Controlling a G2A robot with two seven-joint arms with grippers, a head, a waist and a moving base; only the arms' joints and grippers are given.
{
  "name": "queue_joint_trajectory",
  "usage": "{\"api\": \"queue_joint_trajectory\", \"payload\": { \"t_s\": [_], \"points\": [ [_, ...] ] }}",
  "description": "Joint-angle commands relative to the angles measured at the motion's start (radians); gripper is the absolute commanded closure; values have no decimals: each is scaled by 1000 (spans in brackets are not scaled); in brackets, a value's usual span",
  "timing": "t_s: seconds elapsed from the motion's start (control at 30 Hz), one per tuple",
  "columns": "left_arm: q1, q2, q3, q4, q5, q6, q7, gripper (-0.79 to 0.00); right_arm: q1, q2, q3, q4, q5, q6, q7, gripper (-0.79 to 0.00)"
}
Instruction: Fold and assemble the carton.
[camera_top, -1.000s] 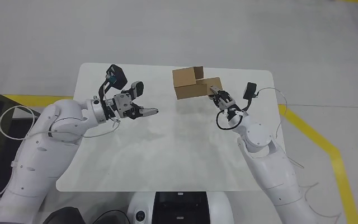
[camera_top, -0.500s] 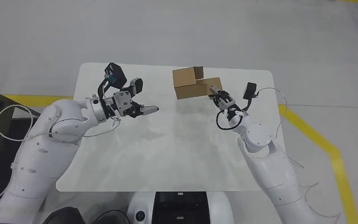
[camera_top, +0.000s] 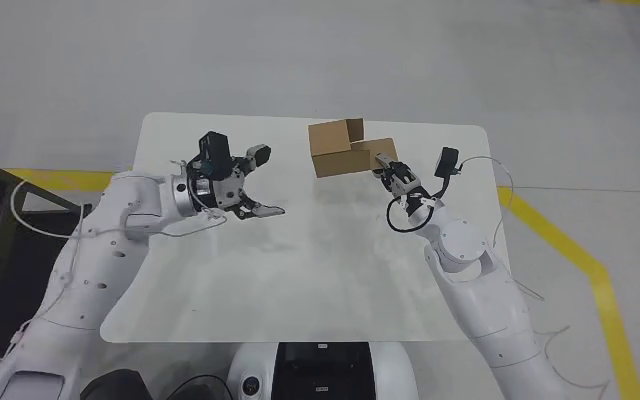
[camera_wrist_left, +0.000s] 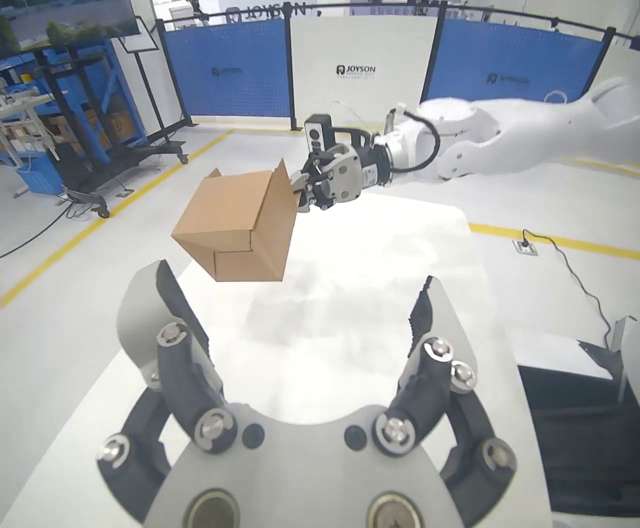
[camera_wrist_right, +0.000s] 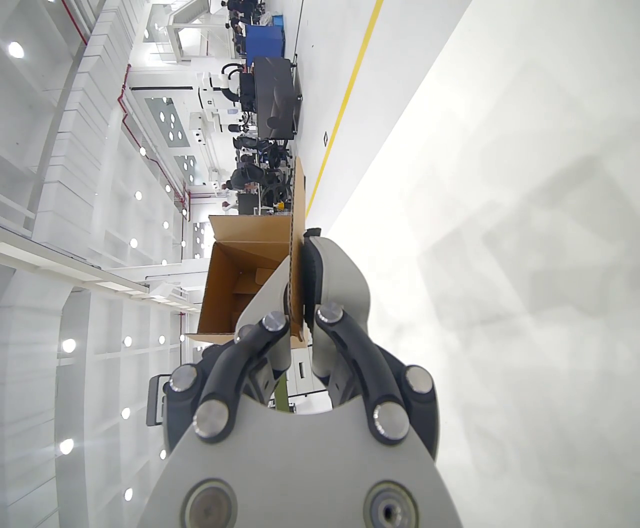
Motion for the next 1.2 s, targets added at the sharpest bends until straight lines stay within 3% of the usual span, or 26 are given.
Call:
{"api": "queue_joint_trajectory", "payload": {
  "t_s": [0.0, 0.23, 0.47, 1.03, 1.17],
  "points": [
    [-46, -4, 56, 62, 47, 0, 41, -785, 0, 0, 0, 0, 0, 0, 0, 0],
    [-193, -30, 212, 247, 134, 0, 194, -785, 0, 0, 0, 0, 0, 0, 0, 0],
    [-299, -65, 290, 361, 286, 16, 366, -785, 0, 0, 0, 0, 0, 0, 0, 0],
    [-302, -68, 294, 370, 298, 28, 381, -785, -16, -3, 2, -9, 41, -6, 11, 0],
    [-290, -73, 296, 397, 248, 47, 289, -785, -41, -5, -7, -27, 32, -29, 15, 0]
  ]
}}
